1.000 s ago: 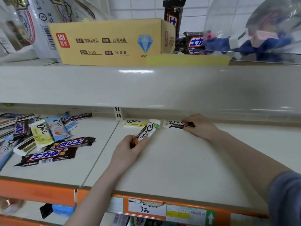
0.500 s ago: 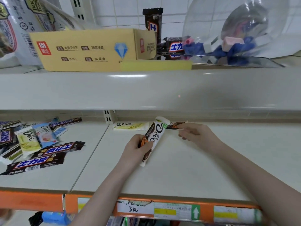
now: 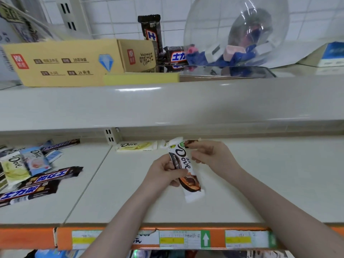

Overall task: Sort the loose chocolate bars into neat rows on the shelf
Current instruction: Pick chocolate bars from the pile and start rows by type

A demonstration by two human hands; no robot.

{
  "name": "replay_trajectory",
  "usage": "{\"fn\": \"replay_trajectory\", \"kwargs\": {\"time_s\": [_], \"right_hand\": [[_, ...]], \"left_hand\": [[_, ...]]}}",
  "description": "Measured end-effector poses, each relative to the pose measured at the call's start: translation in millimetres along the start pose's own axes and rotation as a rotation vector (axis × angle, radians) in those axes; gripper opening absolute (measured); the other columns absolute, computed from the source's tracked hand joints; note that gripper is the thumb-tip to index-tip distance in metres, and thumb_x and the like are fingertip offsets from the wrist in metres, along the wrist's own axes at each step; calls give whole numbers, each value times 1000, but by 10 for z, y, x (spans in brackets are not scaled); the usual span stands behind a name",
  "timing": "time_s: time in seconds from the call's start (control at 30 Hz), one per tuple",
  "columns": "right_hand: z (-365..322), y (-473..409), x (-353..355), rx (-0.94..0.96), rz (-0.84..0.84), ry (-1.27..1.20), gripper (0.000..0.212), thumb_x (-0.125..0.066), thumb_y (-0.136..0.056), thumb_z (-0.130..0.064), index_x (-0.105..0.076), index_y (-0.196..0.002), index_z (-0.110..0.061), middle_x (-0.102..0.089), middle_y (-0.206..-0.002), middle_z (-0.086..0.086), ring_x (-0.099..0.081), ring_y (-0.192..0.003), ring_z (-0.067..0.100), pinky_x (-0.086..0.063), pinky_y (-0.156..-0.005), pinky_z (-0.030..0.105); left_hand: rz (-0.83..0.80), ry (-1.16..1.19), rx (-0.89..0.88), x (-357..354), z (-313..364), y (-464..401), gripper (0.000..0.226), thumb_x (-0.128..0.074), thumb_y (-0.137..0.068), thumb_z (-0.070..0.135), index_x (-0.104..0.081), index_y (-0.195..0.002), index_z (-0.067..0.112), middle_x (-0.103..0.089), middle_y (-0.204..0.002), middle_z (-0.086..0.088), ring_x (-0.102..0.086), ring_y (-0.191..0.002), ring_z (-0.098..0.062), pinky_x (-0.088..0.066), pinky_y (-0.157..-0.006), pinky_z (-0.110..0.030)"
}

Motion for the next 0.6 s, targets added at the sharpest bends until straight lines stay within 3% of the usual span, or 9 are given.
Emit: {"fn": "replay_trajectory", "kwargs": {"time_s": [0.1, 0.2, 0.33, 0.43, 0.5, 0.6], "right_hand": [[87, 116, -7, -33, -79, 75, 20, -71, -77, -17, -67, -94, -27, -69, -72, 0, -61, -62, 4, -45, -65, 13], [136, 228, -99, -43, -178, 68, 27, -72, -76, -15, -65, -100, -24, -72, -76, 3, -64, -69, 5, -45, -66, 14], [86, 275, -115, 12, -212, 69, 26, -67, -80, -12, -64, -93, -34, -73, -80, 10, -67, -81, 26, -47, -72, 36], [108, 263, -15, 12, -175, 78, 29, -62, -83, -5, -65, -92, -32, -73, -88, 12, -67, -88, 29, -49, -83, 46], [113, 250, 32, 34, -146, 139, 28, -60, -85, -5, -66, -92, -31, -73, -93, 2, -67, -90, 19, -50, -87, 38], [-13, 271, 7, 191, -134, 457, 25, -67, -80, -24, -67, -105, -25, -63, -97, -10, -59, -97, 8, -41, -84, 15]], "left_hand": [[61, 168, 45, 41, -25, 15, 21, -73, -73, 0, -63, -91, 4, -72, -68, -4, -70, -62, -18, -54, -54, -23], [105, 284, 79, 73, -69, 18, 14, -74, -73, 3, -63, -81, 5, -70, -65, -7, -71, -69, -24, -57, -60, -29], [102, 291, 116, 83, -95, 39, 22, -74, -74, 12, -69, -92, 1, -73, -86, -18, -71, -77, -25, -55, -63, -26], [125, 316, 118, 163, -97, 38, 18, -73, -74, 11, -68, -91, 9, -74, -88, -17, -69, -74, -24, -54, -58, -23], [126, 329, 136, 168, -117, 44, 19, -73, -74, 7, -67, -92, 10, -74, -88, -16, -70, -71, -23, -55, -56, -24], [113, 363, 170, 113, -171, 64, 18, -70, -76, 4, -64, -92, 7, -74, -85, -15, -71, -69, -22, -55, -55, -24]]}}
Point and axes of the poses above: each hand's wrist, its own y-axis away from the middle knuckle, its own x-axis out of the back of the hand, z = x × y, the point moved 10 cm from there along -y, towards the middle knuckle
